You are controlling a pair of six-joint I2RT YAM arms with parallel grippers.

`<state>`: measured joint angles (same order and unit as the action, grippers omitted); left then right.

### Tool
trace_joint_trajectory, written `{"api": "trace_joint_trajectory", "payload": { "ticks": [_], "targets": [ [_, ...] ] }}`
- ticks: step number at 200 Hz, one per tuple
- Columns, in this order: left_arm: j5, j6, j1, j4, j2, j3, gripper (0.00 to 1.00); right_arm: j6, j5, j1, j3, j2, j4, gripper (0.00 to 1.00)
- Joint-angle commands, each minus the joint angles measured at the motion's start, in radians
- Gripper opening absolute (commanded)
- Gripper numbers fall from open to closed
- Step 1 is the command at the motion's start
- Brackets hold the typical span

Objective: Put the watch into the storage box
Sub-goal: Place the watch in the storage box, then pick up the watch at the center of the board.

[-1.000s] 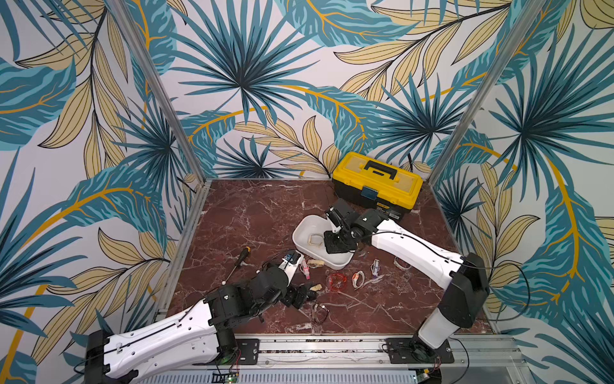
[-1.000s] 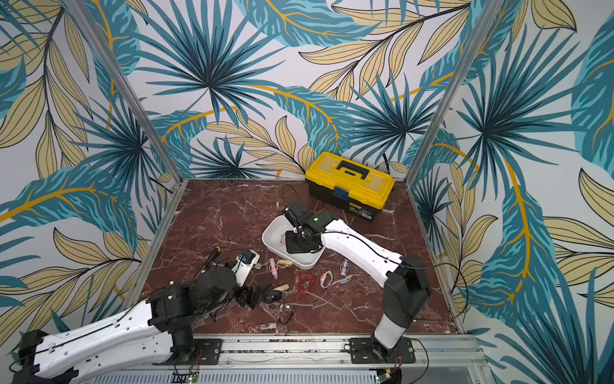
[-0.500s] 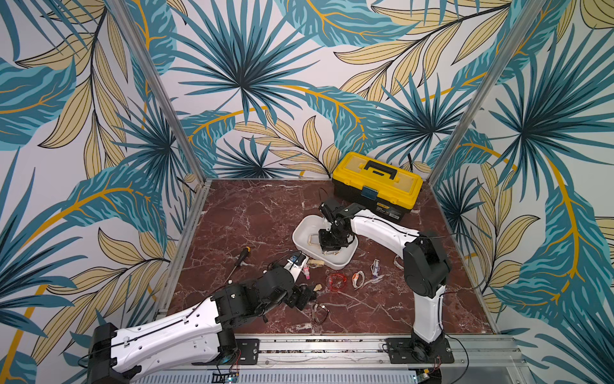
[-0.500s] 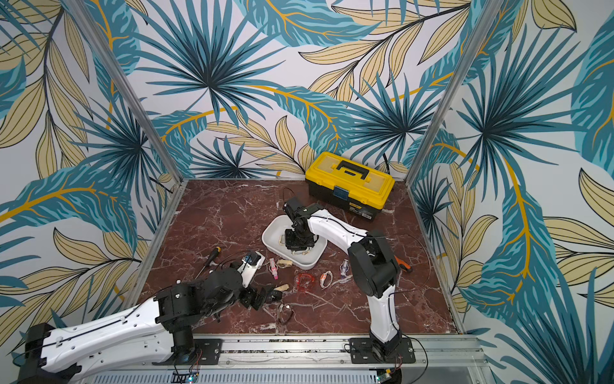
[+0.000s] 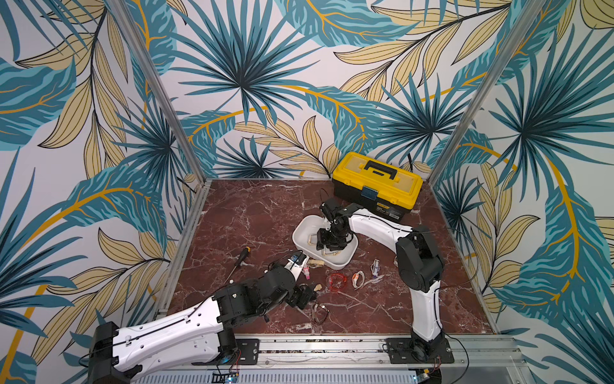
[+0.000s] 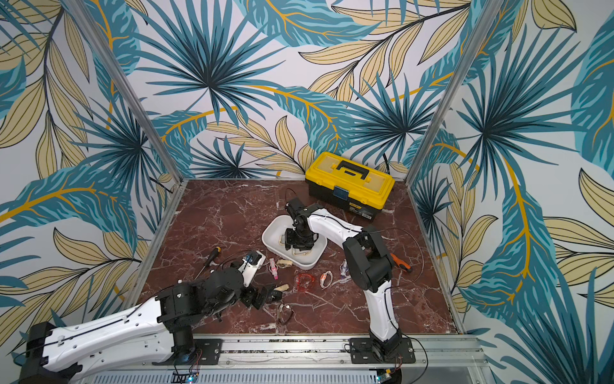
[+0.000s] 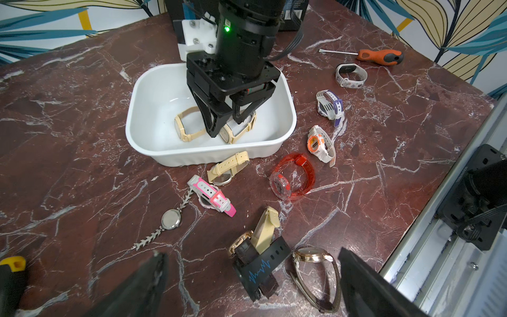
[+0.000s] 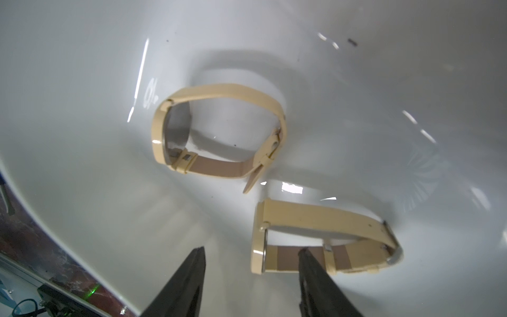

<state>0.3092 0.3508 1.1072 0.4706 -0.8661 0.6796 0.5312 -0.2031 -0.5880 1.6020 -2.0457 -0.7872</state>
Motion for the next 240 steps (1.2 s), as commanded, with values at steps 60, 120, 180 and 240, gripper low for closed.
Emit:
{"api": "trace_joint_trajectory", "payload": {
  "ticks": [60, 120, 180, 240],
  "targets": [
    [-0.285, 0.165, -0.129, -0.106, -0.053, 0.007, 1.00, 0.044, -0.088, -0.004, -0.354, 0.545, 0.155, 0.80],
    [-0.450, 0.255, -0.207, -0.189, -0.115, -0.022, 1.00, 0.122, -0.094, -0.048, -0.737, 1.063, 0.224, 0.93],
    [-0.499, 0.212, -0.198, -0.180, -0.111, -0.029, 1.00, 0.293, 0.208, -0.049, -0.896, 1.260, -0.050, 0.97],
    [-0.344, 0.126, -0.078, -0.111, -0.102, 0.035, 1.00, 0.328, 0.324, -0.039, -0.902, 1.158, -0.022, 0.95]
  ]
}}
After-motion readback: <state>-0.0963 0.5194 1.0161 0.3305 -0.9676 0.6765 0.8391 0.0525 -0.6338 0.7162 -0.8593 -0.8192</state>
